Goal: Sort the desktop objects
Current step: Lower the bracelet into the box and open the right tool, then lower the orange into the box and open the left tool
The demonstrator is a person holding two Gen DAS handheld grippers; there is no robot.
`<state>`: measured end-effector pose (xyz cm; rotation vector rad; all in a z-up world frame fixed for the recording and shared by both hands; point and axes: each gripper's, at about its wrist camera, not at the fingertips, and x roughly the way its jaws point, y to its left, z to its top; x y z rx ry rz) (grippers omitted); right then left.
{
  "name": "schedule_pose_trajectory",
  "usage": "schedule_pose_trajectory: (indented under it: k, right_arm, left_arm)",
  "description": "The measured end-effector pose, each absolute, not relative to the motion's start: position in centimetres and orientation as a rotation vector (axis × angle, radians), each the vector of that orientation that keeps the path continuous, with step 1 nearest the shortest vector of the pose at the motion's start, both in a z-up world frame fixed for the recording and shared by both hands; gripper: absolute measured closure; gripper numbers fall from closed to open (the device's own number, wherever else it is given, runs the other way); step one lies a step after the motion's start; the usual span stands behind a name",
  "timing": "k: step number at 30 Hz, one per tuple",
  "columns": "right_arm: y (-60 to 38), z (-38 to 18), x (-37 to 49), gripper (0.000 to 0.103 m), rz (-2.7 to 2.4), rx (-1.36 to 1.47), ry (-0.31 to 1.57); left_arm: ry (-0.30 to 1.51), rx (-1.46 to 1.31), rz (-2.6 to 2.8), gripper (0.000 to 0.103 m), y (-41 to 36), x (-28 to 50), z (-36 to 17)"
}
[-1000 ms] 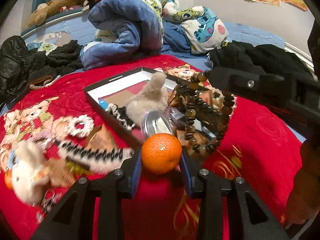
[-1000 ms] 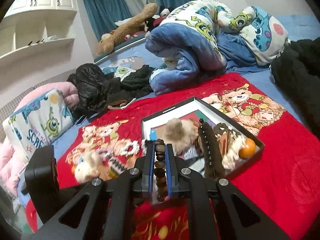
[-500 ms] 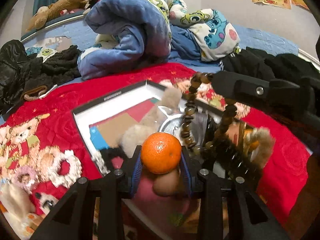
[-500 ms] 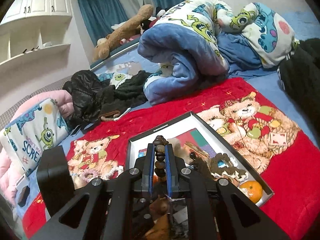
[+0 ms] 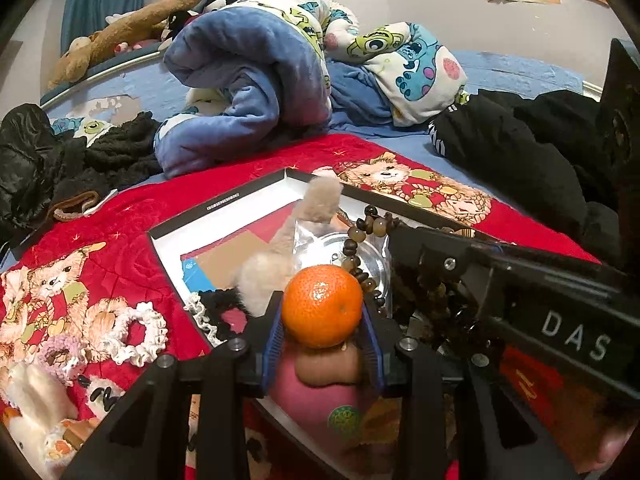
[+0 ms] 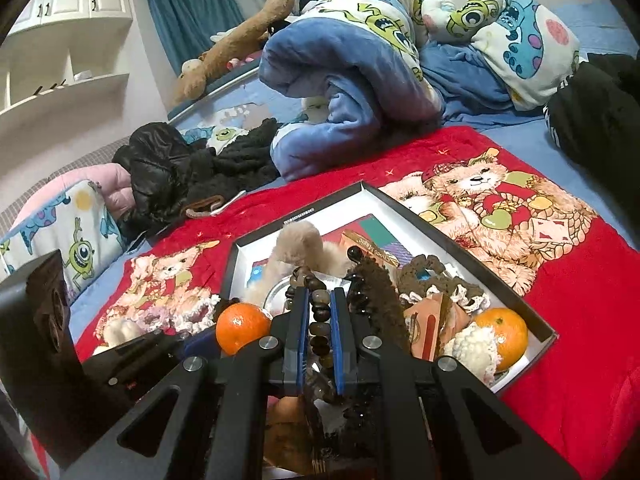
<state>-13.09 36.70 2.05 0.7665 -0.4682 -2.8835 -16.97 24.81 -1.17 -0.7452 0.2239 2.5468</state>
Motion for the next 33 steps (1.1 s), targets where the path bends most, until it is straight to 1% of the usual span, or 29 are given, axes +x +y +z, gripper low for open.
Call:
schedule_pose_trajectory:
  k: [7,13,24,27,30,31,32,33]
  right_arm:
    - [36.89,1.75,-13.11,0.093,-2.884,0.775,-0.482]
    - [37.37,1.25,-13.35,0.093,-2.842,0.791,-0.55]
    - [37.0,1.41,-13.14,0.092,-2.846,0.774,-0.535]
    - [36.85,1.52,-13.01,0.089,-2.843,0.762,-0.525]
    - [36.6,1.64,-12.86,0.088,-2.851,0.744,-0.507]
    - [36.61,1.68,-12.82,0.087,-2.853,0.737,-0.509]
    - [36.62,1.71,-12.78,0.083,-2.852,0.734,-0.513]
    - [36.65,1.72,-12.74,0.075,-2.852,0.73,-0.517]
  left_arm:
    - [0.226,-0.744,2.55,0.066,24.94,-16.82,-1.11]
    - [0.238,-0.74,2.557,0.066,25.01,-16.7,-1.12]
    - [0.25,-0.718,2.567,0.066,25.22,-16.36,-0.95]
    - [0.257,-0.7,2.577,0.066,25.22,-16.14,-0.77]
    - [0.256,-0.698,2.578,0.066,25.13,-16.15,-0.7]
    - [0.256,-0.698,2.576,0.065,25.13,-16.16,-0.7]
    - [0.256,-0.697,2.571,0.06,25.11,-16.12,-0.65]
    - [0.251,-0.692,2.562,0.043,25.08,-16.1,-0.58]
